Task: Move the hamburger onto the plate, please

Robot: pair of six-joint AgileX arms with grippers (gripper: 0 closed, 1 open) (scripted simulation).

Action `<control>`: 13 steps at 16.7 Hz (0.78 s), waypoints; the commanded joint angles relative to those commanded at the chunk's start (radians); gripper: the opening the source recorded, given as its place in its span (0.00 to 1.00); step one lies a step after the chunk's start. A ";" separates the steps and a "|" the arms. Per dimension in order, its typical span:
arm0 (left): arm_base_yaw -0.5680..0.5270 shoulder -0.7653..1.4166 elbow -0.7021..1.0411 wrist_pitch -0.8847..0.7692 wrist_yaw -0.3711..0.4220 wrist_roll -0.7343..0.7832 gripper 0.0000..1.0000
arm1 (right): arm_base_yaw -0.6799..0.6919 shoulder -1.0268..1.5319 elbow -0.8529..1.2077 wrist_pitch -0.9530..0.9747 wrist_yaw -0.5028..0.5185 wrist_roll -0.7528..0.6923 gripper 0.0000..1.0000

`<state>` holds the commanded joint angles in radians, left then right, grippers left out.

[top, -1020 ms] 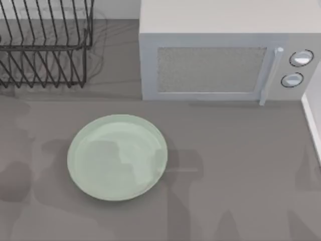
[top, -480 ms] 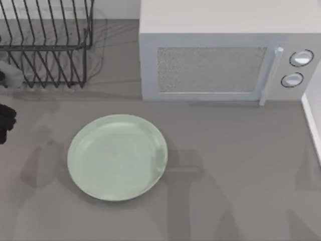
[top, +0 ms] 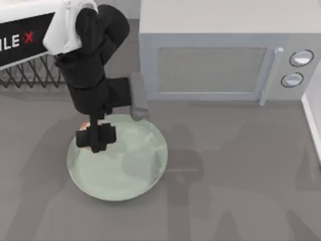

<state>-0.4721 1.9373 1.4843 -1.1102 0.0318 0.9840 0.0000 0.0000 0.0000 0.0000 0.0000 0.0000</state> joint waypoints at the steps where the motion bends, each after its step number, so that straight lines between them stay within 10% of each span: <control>1: -0.035 0.009 0.013 0.004 0.000 0.029 0.00 | 0.000 0.000 0.000 0.000 0.000 0.000 1.00; 13: -0.070 0.051 -0.060 0.145 0.000 0.066 0.00 | 0.000 0.000 0.000 0.000 0.000 0.000 1.00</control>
<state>-0.5422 1.9885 1.4244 -0.9654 0.0317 1.0504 0.0000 0.0000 0.0000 0.0000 0.0000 0.0000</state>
